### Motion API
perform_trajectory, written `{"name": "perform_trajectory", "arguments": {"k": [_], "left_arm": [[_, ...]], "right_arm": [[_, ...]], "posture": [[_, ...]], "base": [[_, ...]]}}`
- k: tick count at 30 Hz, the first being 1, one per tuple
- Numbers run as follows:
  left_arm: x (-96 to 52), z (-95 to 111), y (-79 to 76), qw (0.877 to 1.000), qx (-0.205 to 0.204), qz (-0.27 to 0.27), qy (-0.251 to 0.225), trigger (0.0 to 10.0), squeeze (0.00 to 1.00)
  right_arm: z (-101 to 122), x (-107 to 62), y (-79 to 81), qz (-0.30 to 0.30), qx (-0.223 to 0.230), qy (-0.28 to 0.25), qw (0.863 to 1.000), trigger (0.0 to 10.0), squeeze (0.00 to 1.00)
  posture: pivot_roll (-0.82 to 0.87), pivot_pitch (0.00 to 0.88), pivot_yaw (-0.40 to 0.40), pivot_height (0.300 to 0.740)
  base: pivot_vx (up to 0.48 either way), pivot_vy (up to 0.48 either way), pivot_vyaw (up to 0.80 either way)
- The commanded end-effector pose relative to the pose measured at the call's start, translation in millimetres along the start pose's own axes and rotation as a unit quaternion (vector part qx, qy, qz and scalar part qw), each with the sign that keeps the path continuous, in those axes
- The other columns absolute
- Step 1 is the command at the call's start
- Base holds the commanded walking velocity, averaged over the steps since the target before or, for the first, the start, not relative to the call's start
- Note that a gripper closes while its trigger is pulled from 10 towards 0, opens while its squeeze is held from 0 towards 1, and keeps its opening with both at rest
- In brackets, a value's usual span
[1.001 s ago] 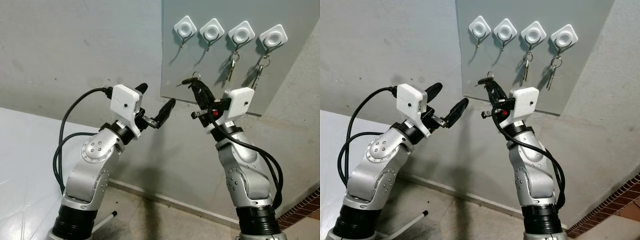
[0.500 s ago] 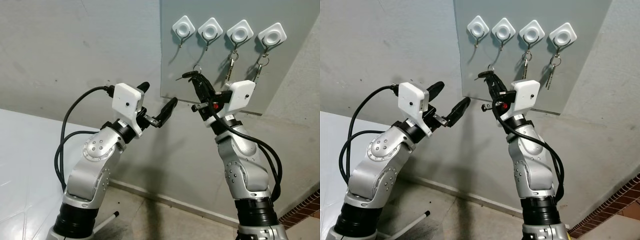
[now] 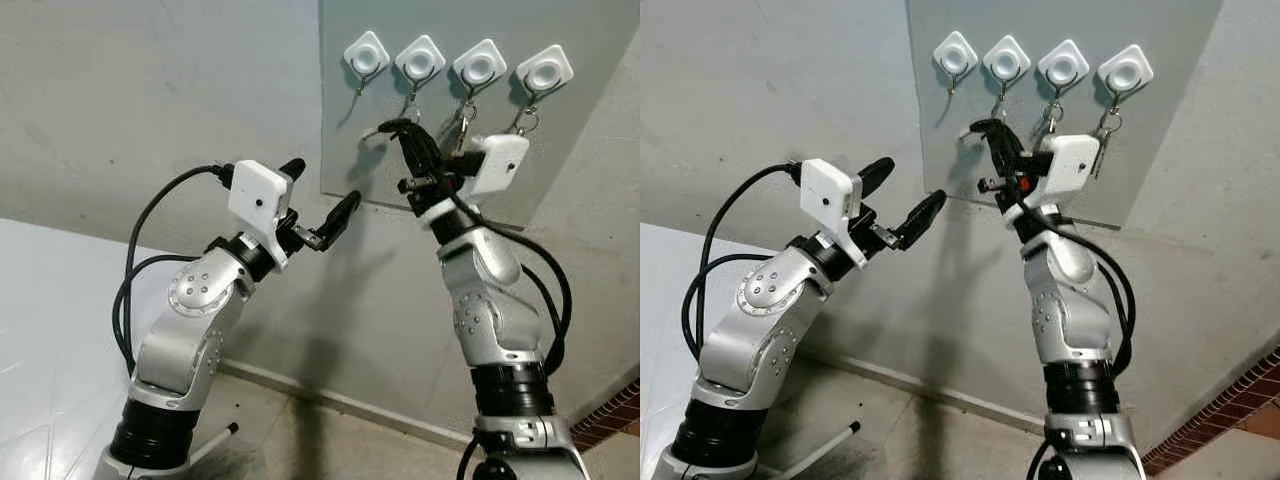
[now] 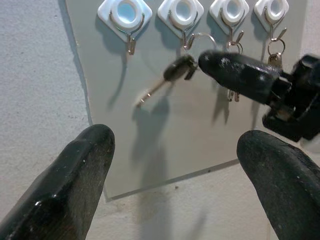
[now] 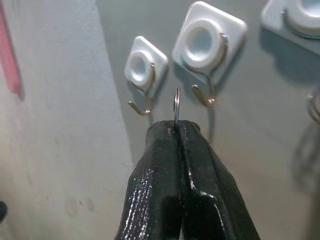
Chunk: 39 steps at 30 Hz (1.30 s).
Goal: Hang keys on a hook
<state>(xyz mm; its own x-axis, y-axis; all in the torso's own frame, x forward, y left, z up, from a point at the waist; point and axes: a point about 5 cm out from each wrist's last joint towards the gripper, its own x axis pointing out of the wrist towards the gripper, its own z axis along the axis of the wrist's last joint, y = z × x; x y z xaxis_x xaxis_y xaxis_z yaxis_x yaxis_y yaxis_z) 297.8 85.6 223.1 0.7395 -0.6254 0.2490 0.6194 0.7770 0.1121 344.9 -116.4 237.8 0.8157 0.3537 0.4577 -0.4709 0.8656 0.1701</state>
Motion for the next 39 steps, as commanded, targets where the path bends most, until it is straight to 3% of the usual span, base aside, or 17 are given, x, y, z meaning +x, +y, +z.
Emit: {"name": "perform_trajectory", "arguments": {"k": [1, 9, 28, 34, 37, 39], "left_arm": [[1.8, 4, 1.7, 1.0, 0.003, -0.002, -0.004, 10.0, 0.0], [0.1, 5, 1.6, 1.0, 0.002, 0.002, -0.004, 10.0, 0.0], [-1.2, 4, -0.6, 1.0, -0.001, 0.003, -0.003, 10.0, 0.0], [-1.7, 4, -1.1, 1.0, -0.002, 0.004, -0.003, 10.0, 0.0], [-1.4, 4, -1.8, 1.0, -0.002, 0.004, -0.003, 10.0, 0.0], [-1.4, 4, -1.6, 1.0, -0.003, 0.004, -0.003, 10.0, 0.0]], "right_arm": [[1, 5.0, 0.0, 0.014, 0.013, 0.003, 1.0, 10.0, 0.0], [4, 10.8, -7.9, 0.022, 0.032, 0.005, 0.999, 10.0, 0.0], [19, 17.8, -21.6, 0.024, 0.024, -0.016, 0.999, 10.0, 0.0], [19, 16.0, -22.9, 0.02, 0.042, -0.024, 0.999, 10.0, 0.0], [16, 13.7, -25.3, 0.01, 0.088, -0.025, 0.996, 10.0, 0.0], [15, 12.1, -26.4, 0.009, 0.096, -0.026, 0.995, 10.0, 0.0]], "posture": [[0.01, 0.006, 0.061, 0.74], [0.02, 0.013, 0.052, 0.74], [0.03, 0.017, 0.05, 0.74], [0.02, 0.014, 0.049, 0.74], [0.03, 0.014, 0.048, 0.74], [0.02, 0.014, 0.048, 0.74]], "base": [[0.0, 0.0, 0.0], [0.0, 0.0, 0.0], [0.0, 0.0, 0.0], [0.0, 0.0, 0.0], [0.0, 0.0, 0.0], [0.0, 0.0, 0.0]]}}
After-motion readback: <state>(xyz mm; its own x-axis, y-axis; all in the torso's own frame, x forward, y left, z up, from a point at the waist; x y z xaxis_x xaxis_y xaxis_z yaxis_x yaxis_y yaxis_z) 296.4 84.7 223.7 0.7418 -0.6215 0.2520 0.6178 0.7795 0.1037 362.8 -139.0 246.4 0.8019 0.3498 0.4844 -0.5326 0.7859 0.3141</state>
